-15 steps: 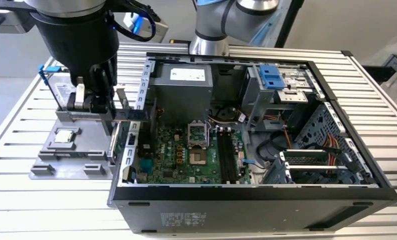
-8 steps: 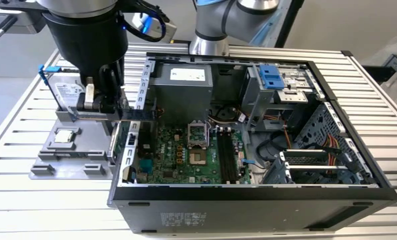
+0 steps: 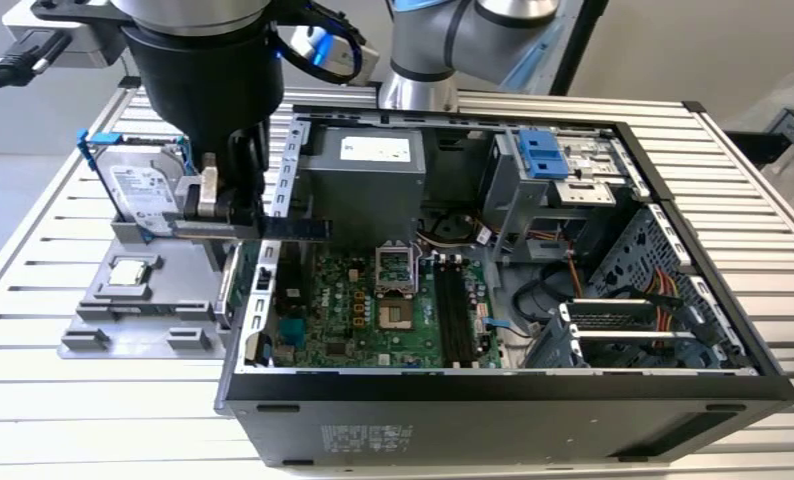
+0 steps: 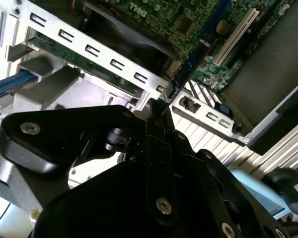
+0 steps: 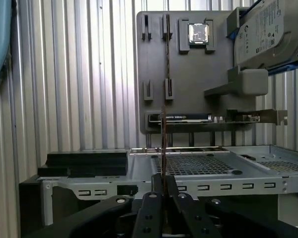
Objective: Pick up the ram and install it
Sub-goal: 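Pick up the ram and move it above insertion slot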
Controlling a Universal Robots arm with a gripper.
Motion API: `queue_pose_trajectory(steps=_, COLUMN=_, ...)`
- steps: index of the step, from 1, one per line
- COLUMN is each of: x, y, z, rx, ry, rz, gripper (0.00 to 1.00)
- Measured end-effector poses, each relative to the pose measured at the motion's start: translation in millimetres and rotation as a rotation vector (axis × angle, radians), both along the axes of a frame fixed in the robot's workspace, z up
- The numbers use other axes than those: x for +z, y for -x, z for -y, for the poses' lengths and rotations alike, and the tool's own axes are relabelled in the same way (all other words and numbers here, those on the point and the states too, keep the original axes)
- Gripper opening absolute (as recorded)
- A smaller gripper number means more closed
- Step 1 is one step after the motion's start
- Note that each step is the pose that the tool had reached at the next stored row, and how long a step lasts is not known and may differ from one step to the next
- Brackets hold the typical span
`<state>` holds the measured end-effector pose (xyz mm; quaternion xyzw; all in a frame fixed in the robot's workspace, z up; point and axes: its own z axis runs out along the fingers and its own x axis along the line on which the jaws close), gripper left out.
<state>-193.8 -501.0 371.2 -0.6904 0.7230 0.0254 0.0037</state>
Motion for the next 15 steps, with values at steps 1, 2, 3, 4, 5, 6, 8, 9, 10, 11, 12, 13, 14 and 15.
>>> queue_pose_trajectory(steps=1, x=0.0, y=-1.6, z=-0.5, rx=0.000, ry=-0.0001, rz=0.0001, gripper=0.00)
queue_pose_trajectory(steps=2, x=0.0, y=-3.6, z=-1.0, rx=0.000, ry=0.0000, rz=0.0000, gripper=0.00)
queue_pose_trajectory(steps=3, x=0.0, y=-5.6, z=-1.4, rx=0.000, ry=-0.0001, rz=0.0001, gripper=0.00)
queue_pose_trajectory(steps=4, x=0.0, y=-7.6, z=-1.7, rx=0.000, ry=0.0000, rz=0.0000, gripper=0.00)
queue_pose_trajectory(steps=5, x=0.0, y=-9.5, z=-2.0, rx=0.000, ry=0.0000, rz=0.0000, gripper=0.00)
queue_pose_trajectory(steps=6, x=0.0, y=-11.5, z=-2.3, rx=0.000, ry=-0.0001, rz=0.0000, gripper=0.00)
queue_pose_trajectory(steps=8, x=0.0, y=-15.4, z=-2.9, rx=0.000, ry=0.0000, rz=0.0000, gripper=0.00)
queue_pose_trajectory(steps=9, x=0.0, y=-17.4, z=-3.2, rx=0.000, ry=0.0000, rz=0.0000, gripper=0.00)
queue_pose_trajectory(steps=10, x=0.0, y=-19.3, z=-3.4, rx=0.000, ry=0.0000, rz=0.0000, gripper=0.00)
queue_pose_trajectory(steps=11, x=0.0, y=-21.1, z=-3.7, rx=0.000, ry=0.0000, rz=0.0000, gripper=0.00)
queue_pose_trajectory(steps=12, x=0.0, y=-23.0, z=-3.9, rx=0.000, ry=0.0000, rz=0.0000, gripper=0.00)
queue_pose_trajectory(steps=13, x=0.0, y=-25.0, z=-4.2, rx=0.000, ry=0.0000, rz=0.0000, gripper=0.00)
queue_pose_trajectory(steps=14, x=0.0, y=-26.8, z=-4.4, rx=0.000, ry=0.0000, rz=0.0000, gripper=0.00)
queue_pose_trajectory(steps=15, x=0.0, y=-28.8, z=-4.6, rx=0.000, ry=0.0000, rz=0.0000, gripper=0.00)
